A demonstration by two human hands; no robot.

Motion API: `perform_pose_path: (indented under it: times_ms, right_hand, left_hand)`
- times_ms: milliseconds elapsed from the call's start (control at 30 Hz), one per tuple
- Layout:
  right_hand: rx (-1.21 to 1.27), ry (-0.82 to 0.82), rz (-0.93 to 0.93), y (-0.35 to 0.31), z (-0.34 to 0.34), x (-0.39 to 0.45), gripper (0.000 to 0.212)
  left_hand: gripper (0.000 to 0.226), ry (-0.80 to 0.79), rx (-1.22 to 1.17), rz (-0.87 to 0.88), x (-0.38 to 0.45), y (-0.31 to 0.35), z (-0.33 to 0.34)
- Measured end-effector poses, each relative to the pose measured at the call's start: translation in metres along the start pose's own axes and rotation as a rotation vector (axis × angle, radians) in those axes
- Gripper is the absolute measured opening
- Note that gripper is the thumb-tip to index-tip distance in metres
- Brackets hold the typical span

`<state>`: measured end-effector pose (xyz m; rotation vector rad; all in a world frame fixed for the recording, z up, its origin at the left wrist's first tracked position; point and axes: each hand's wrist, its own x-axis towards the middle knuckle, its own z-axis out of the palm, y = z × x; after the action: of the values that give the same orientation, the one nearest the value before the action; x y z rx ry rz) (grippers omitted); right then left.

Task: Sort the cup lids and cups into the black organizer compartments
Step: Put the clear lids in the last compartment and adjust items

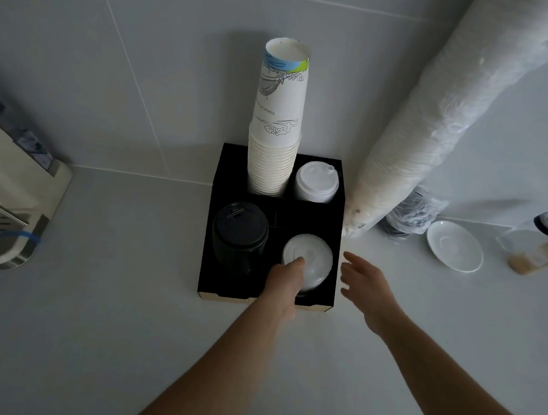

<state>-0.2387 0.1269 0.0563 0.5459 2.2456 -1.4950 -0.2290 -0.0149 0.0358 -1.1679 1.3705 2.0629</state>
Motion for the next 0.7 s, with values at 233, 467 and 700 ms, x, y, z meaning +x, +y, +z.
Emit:
perform_pose_path:
  times_ms: [233, 467, 700]
  right_hand:
    - [0.168, -0.144, -0.003, 0.007, 0.008, -0.002, 0.039]
    - [0.279, -0.187, 0.020, 0.011, 0.007, 0.000, 0.046]
    - [0.278, -0.216, 0.056, 0.008, 0.002, -0.002, 0.036]
  left_hand:
    - [0.058, -0.023, 0.019, -0.007, 0.009, 0.000, 0.007]
    - [0.062, 0.045, 0.061, 0.085, 0.017, -0.008, 0.012]
    - [0.066, 0.101, 0.148, 0.141, 0.022, -0.011, 0.016]
